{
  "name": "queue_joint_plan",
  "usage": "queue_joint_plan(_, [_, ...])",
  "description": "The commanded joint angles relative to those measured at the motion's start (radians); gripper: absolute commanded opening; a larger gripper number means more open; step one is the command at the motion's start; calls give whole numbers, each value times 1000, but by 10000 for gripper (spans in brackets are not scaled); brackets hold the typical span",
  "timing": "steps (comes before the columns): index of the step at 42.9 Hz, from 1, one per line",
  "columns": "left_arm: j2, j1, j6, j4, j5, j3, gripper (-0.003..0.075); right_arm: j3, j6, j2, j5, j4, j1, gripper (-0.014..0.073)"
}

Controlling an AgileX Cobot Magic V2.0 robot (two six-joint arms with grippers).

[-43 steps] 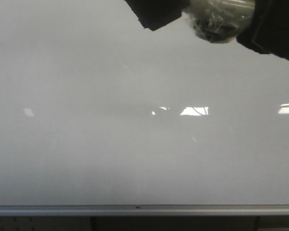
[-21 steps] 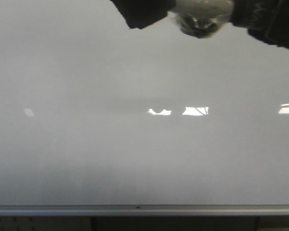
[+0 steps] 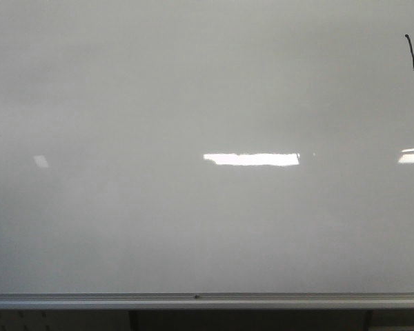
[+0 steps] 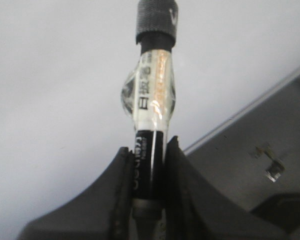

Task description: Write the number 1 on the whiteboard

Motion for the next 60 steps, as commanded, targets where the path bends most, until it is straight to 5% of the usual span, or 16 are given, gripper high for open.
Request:
queue_joint_plan(1, [-89,116,-43,6,-190,91,-20,-22,0,-9,-61,16,-8,457])
queue_joint_plan(12, [-91,360,-136,-128,-618,352,-20,-22,0,-8,-61,20,-8,457])
queue_joint_plan(37, [353,374,-126,-107,-1270,392,-20,-22,0,-8,-59,32,-8,457])
queue_joint_plan(60, [524,367,-126,-72,-1322,380,30,-22,0,-8,-59,33,-8,457])
